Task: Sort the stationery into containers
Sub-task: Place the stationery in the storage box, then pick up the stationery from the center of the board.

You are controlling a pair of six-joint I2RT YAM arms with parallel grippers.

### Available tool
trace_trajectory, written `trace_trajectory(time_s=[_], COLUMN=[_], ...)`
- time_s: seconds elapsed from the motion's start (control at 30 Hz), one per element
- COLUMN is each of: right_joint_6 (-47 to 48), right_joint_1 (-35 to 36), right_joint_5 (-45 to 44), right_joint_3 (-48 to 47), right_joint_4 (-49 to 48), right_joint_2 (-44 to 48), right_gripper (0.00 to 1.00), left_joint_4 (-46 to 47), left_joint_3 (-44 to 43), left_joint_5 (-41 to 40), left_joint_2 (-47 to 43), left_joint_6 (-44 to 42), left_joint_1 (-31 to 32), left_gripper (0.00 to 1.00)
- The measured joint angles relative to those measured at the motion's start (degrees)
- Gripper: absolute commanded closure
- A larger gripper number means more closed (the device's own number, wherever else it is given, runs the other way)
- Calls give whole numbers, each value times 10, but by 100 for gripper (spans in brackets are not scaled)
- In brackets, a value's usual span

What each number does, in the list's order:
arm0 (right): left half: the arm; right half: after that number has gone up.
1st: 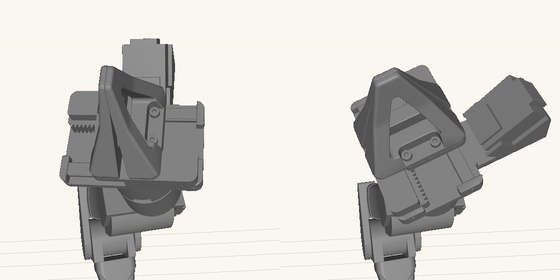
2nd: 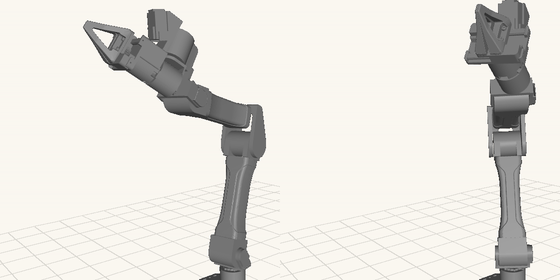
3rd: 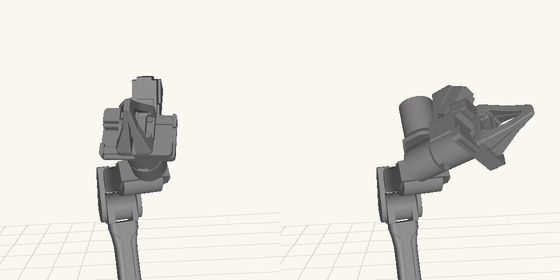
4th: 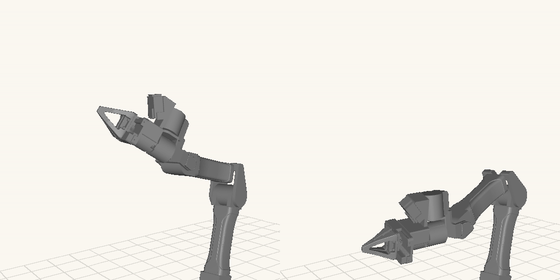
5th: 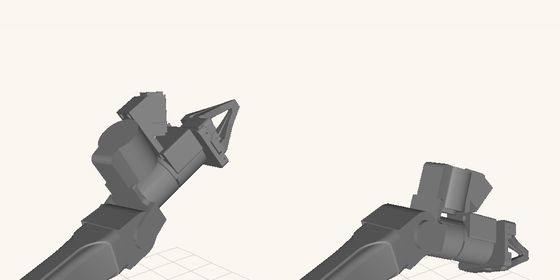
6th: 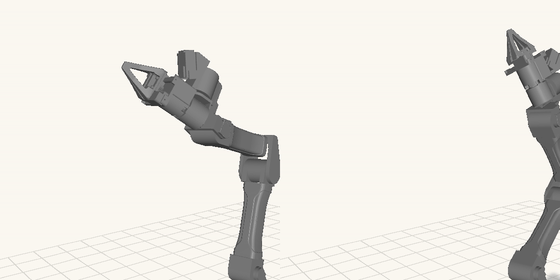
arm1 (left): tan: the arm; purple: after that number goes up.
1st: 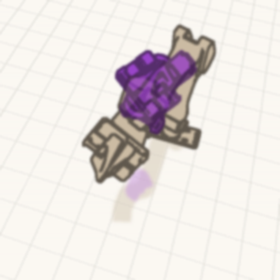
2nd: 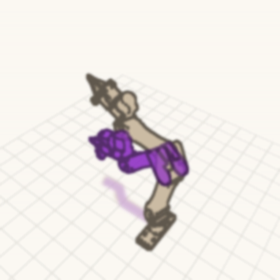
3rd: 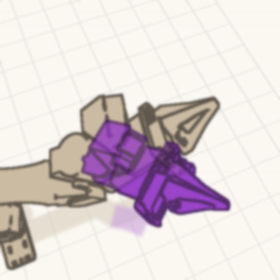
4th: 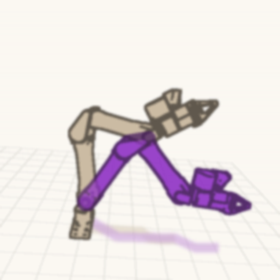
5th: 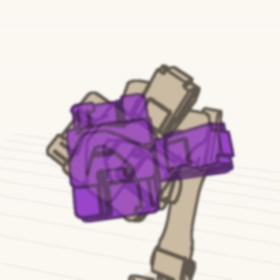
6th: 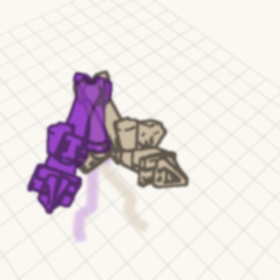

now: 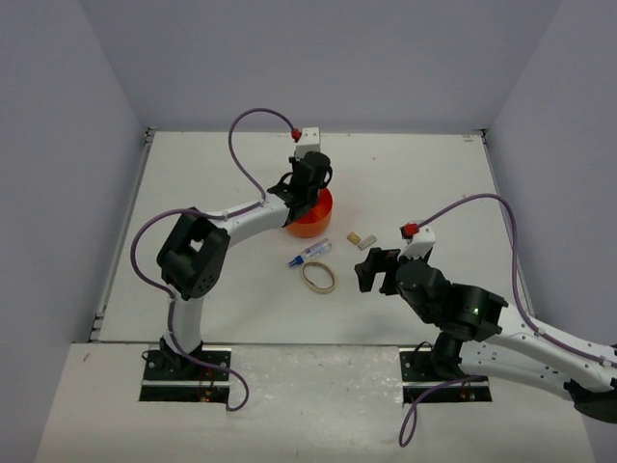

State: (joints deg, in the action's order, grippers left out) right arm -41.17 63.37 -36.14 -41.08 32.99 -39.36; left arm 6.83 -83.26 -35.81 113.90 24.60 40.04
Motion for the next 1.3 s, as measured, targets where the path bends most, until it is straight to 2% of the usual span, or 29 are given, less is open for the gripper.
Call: trace_trajectory(time_s=[0.07,0.3,0.37,0.43,0.53,0.6,0.67,0.8,0.93,1.03,1.3], right_joint_6=[1,1,0,-4,-17,-26,-37,-57,-76,-85,-95], right_joint_1=[0,-10,-44,-108,-185,-215,-238,-280,-299,-308,-349], right_joint_5=[0,7,21,52,86,107,127,144,144,143,143], right_joint_3=[0,-1,-4,-7,-15,-24,-38,-92,-142,-177,-252], right_joint_4=[0,0,-1,-2,-2,-1,3,1,-4,2,-3], right_joint_2=[-2,-25,-49,-83,-155,-212,-264,-371,-462,-517,-619], right_gripper=[1,1,1,1,1,1,6,26,32,35,45], left_joint_4=[0,13,12,11,7,5,-4,-13,-24,-38,-139], left_joint_3=[0,11,25,38,65,78,83,118,198,257,350], left_joint_5=[0,7,10,15,27,37,50,87,125,149,184], left_joint_2=[2,0,-11,-29,-83,-132,-190,-325,-460,-527,-625], left_joint_6=[-1,0,1,3,9,12,18,26,35,42,49], left_joint_1=[-1,-3,-3,-3,-3,-2,-1,2,5,6,6], left_gripper=[59,52,48,41,20,0,0,0,0,0,0])
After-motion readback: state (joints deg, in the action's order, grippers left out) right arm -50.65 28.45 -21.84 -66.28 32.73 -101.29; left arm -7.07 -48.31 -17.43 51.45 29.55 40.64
